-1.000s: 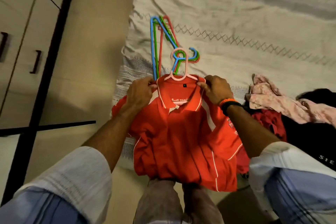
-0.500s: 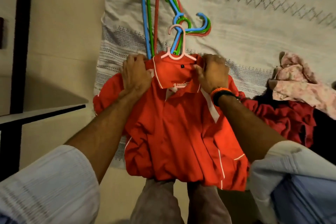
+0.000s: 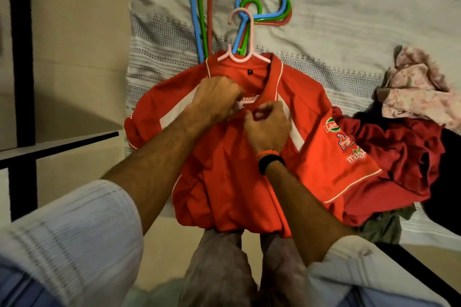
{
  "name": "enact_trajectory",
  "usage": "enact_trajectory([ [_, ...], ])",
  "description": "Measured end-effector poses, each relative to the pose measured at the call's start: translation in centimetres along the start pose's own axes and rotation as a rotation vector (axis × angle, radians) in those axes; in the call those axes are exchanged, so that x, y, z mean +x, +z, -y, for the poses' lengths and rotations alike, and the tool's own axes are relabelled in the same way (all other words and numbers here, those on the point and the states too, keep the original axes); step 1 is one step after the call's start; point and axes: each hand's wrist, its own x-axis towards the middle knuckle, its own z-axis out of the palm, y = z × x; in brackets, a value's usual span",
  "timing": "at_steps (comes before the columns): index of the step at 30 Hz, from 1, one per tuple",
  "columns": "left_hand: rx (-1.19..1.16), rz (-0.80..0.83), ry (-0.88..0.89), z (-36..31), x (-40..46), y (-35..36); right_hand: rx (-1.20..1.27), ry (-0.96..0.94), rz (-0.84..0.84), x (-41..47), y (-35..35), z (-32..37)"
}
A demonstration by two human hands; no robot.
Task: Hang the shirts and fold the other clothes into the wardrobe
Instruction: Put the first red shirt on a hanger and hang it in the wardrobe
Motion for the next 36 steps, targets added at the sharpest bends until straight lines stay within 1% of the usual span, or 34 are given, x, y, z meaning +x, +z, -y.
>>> enact_trajectory([
  [2, -0.021, 0.047, -0.031, 0.2, 0.4, -0.4, -0.195, -0.438, 0.02, 0.4, -0.5, -1.1],
  [3, -0.035, 0.055, -0.044, 0.1, 0.6, -0.5, -0.29, -0.598, 0.06, 0.9, -0.7, -1.7],
  [4, -0.056, 0.063, -0.058, 0.1, 0.6, -0.7, -0.354, -0.697, 0.104, 1.5, -0.8, -2.1],
  [6, -0.092, 0.092, -0.094, 0.1, 0.8, -0.8, -0.434, -0.794, 0.149, 2.9, -0.9, -2.8],
  [9, -0.146, 0.127, -0.135, 0.1, 1.3, -0.8, -0.502, -0.885, 0.124, 4.6, -0.8, -3.8],
  [11, -0.251, 0.135, -0.175, 0.4, 1.6, -0.8, -0.473, -0.92, 0.126, 5.3, -0.7, -3.9],
  [15, -0.454, 0.176, -0.223, 1.4, 2.1, -0.8, -0.337, -0.929, 0.22, 5.5, -1.1, -3.0],
  [19, -0.624, 0.141, -0.306, 1.7, 2.5, -0.5, -0.238, -0.931, 0.229, 5.4, -1.3, -1.8],
  [24, -0.719, 0.166, -0.317, 1.4, 2.8, -0.3, -0.287, -0.927, 0.191, 5.5, -0.8, -1.5],
  [28, -0.778, 0.181, -0.352, 1.4, 2.7, -0.4, -0.27, -0.911, 0.159, 5.3, -0.7, -1.3],
  [31, -0.8, 0.202, -0.354, 1.5, 2.6, -0.6, -0.251, -0.847, 0.168, 5.2, -0.9, -1.3],
  [36, -0.849, 0.207, -0.377, 1.6, 2.3, -0.5, -0.248, -0.817, 0.198, 5.3, -1.3, -0.9],
])
